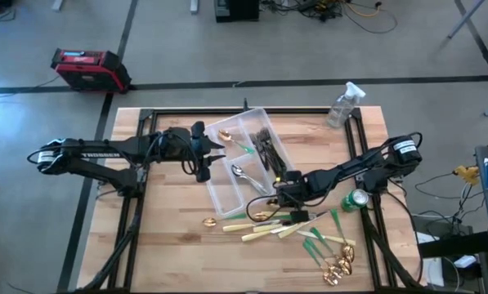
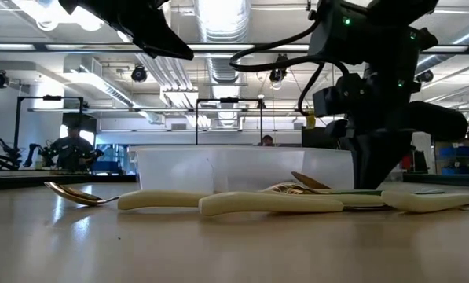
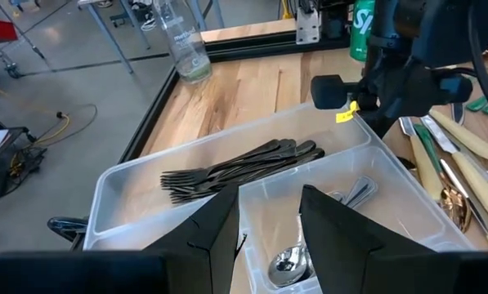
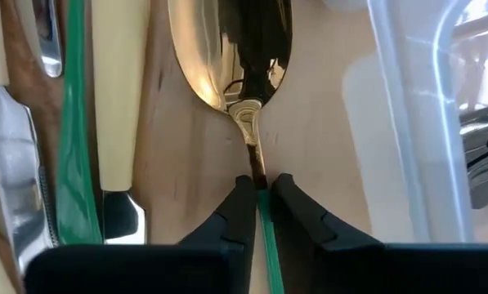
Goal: Sort silverware
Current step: Put the gold spoon into the transparent silverware tray
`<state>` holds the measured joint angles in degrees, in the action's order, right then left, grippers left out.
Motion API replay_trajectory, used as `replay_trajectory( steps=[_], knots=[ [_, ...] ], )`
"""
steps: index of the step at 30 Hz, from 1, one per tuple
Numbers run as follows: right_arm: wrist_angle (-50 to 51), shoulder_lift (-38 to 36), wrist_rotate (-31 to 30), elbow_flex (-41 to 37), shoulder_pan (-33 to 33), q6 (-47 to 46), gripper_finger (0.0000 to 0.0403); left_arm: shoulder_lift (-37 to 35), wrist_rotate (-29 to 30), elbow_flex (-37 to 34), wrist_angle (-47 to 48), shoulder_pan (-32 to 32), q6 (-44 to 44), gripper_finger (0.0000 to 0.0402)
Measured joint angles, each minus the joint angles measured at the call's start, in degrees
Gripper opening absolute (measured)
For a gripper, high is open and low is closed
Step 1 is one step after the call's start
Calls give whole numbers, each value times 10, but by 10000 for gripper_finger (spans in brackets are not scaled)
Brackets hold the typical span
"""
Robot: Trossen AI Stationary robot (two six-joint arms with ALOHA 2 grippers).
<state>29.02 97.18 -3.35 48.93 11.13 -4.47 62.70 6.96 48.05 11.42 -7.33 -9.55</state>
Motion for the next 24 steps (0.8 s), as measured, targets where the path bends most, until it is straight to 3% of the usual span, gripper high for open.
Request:
replay_trajectory(
  steps=[11,16,21,24],
  knots=[
    [15,-79,81,15,12,-79,1,-8,3,0,2,0,-6,119],
    [25,-118,74,35,17,-91,1,-18,11,0,2,0,-12,119],
    [18,-132,5,81,4,-95,0,-27,28,0,1,0,-22,119],
    [18,-118,-6,115,-22,-96,0,-38,32,0,1,0,-24,119]
  ],
)
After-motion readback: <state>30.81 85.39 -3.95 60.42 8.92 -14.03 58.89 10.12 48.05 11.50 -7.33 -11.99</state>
